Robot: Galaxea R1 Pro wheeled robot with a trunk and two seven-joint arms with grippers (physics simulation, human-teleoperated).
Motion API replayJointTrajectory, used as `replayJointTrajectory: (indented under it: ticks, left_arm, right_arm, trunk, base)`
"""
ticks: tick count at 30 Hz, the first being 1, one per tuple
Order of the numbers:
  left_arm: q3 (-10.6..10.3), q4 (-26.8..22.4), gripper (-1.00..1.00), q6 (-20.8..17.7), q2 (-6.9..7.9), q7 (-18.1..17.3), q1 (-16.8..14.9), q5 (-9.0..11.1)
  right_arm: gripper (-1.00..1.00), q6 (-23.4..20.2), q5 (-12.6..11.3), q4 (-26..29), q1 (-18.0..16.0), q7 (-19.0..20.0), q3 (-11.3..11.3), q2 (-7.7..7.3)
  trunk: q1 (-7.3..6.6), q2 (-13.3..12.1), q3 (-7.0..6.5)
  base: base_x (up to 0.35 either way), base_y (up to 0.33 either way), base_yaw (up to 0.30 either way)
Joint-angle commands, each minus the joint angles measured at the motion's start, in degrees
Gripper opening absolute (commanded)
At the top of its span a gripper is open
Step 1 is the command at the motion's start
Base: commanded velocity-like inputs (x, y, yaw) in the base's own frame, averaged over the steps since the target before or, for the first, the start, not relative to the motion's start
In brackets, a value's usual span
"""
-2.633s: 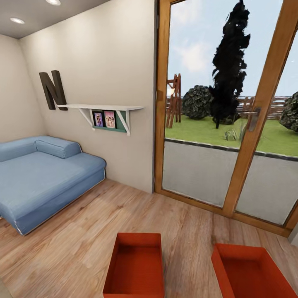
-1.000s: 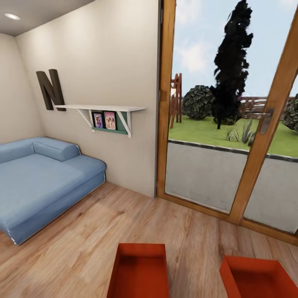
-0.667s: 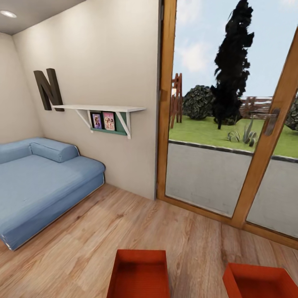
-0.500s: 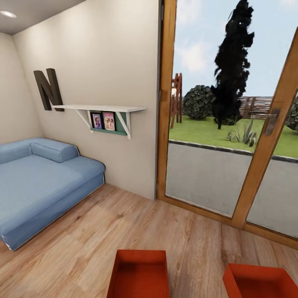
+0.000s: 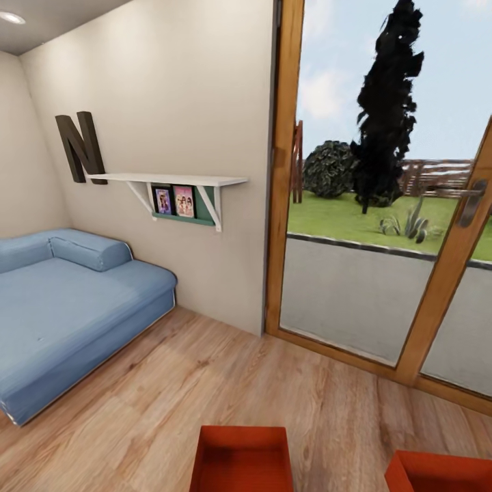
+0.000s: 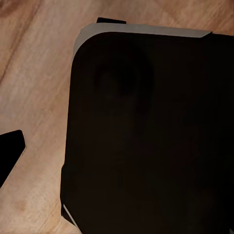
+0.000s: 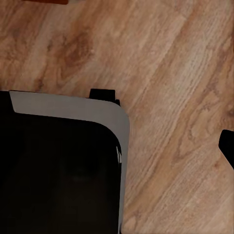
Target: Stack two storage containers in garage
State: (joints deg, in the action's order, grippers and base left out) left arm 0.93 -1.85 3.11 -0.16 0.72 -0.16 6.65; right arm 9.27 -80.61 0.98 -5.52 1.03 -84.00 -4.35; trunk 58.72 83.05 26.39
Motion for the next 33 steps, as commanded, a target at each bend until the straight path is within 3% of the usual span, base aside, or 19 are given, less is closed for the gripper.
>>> replayJointTrajectory:
  ticks: [1, 33]
  left_arm:
    - [0.0, 0.0, 1.0, 0.1, -0.02, 0.1, 0.0, 0.5]
    - [0.0, 0.0, 1.0, 0.1, 0.07, 0.1, 0.0, 1.2]
  right_arm:
    - [1.0, 0.1, -0.6, 0.1, 0.0, 0.1, -0.4, -0.04]
    - [1.0, 0.1, -0.6, 0.1, 0.0, 0.1, -0.4, -0.07]
  trunk:
    - [0.0, 0.0, 0.06]
    - [0.0, 0.0, 0.06]
  base:
    - [0.045, 0.036, 0.0]
    - [0.032, 0.003, 0.0]
